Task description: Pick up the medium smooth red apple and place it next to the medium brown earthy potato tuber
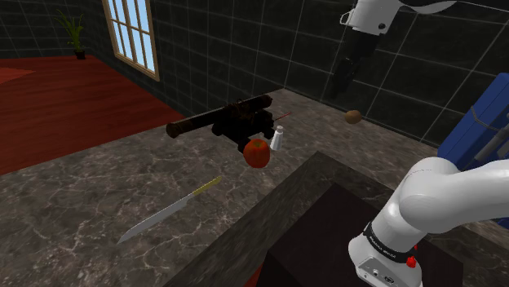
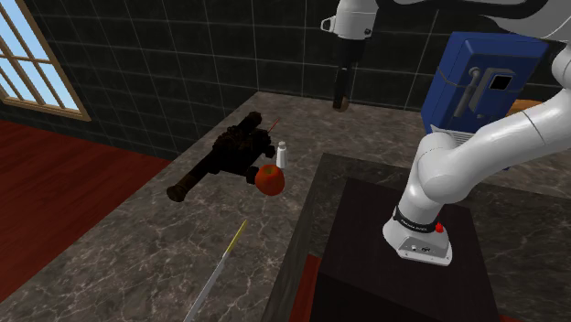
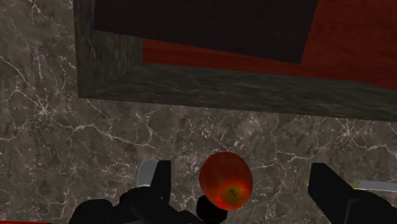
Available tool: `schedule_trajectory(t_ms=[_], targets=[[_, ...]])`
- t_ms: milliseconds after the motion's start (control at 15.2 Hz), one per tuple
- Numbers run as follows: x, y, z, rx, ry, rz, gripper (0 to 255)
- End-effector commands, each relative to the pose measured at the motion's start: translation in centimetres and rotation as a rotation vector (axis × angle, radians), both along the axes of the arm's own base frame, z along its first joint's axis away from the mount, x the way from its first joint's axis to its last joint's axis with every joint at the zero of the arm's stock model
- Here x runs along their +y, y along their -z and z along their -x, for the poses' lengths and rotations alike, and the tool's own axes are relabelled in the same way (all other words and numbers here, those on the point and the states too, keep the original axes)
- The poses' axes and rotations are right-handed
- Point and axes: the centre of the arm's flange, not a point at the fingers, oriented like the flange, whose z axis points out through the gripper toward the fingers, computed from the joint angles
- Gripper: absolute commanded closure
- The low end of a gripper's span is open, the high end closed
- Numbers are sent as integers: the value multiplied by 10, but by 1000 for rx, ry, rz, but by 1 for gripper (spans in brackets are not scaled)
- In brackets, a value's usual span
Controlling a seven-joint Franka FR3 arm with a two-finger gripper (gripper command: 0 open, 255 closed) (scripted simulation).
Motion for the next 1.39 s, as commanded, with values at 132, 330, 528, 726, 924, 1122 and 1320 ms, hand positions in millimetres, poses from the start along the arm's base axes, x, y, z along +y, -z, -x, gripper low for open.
schedule_trajectory(t_ms=[132,330,528,726,924,1122,1320], targets=[[10,18,-17,-3,-22,16,0],[26,45,-42,-7,-54,41,0],[42,73,-67,-10,-87,66,0],[58,101,-92,-14,-120,90,0],[74,129,-116,-18,-152,115,0],[90,158,-140,-22,-185,139,0],[106,187,-163,-26,-218,164,0]])
